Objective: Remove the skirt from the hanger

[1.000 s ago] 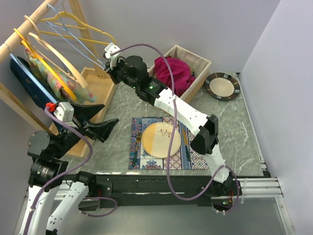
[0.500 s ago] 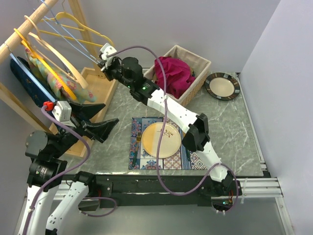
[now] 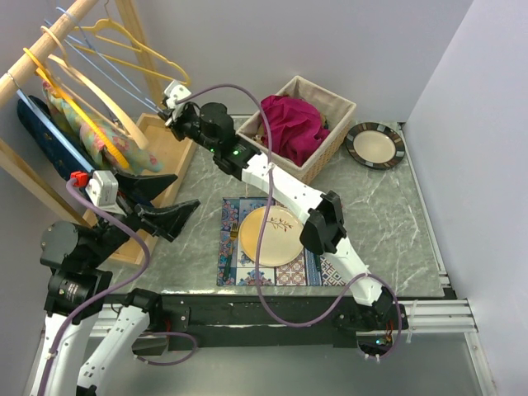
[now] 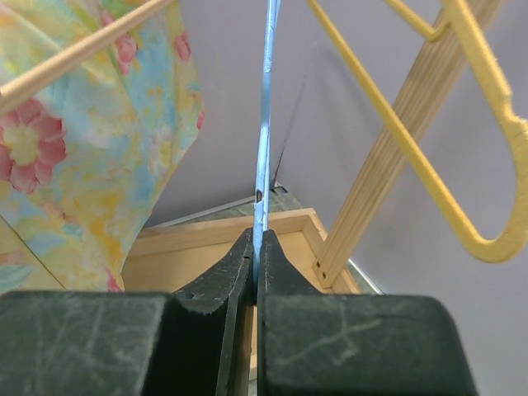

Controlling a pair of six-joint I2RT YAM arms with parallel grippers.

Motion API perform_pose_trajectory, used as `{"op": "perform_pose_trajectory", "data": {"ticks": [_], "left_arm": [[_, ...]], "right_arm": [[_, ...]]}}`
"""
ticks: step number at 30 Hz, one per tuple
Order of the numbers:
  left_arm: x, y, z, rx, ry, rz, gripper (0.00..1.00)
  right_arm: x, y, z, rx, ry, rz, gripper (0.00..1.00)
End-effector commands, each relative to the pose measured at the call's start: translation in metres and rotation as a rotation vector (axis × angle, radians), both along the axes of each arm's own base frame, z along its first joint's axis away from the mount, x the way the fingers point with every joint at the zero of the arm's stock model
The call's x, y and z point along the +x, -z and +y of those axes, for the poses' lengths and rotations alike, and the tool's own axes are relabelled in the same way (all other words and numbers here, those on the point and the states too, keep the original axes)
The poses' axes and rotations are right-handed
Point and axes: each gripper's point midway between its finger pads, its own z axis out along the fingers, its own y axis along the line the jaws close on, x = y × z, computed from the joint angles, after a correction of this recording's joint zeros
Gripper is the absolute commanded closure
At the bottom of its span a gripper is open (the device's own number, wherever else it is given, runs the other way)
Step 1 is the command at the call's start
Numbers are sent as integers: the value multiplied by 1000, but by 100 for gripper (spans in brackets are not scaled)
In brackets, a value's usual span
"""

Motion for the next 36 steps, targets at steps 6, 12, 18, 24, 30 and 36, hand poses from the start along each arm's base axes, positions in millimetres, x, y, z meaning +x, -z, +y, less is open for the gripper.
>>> {"op": "perform_pose_trajectory", "data": {"ticks": [6,12,18,24,30,36], "left_arm": [[-6,-17,3,-19,-5,-46,3],[-5,-17,4,-23,-20,-43,3],[1,-17,10,-27,-63,-26,3],[22,-22,28,-56,-204,36,3],[59,-41,67,-118,-477,133,3],[82,-76,103,-166,-705,213,3]], "right_arm": [[-8,-26,7,81,-31,-51,100],[-3,-21,3,80,-9,-19,100],[0,-41,-10,141,29,-13,74],[-7,-72,-34,183,72,8,60],[-43,-94,-73,194,52,32,37],[-84,-90,-120,228,43,139,19]]}}
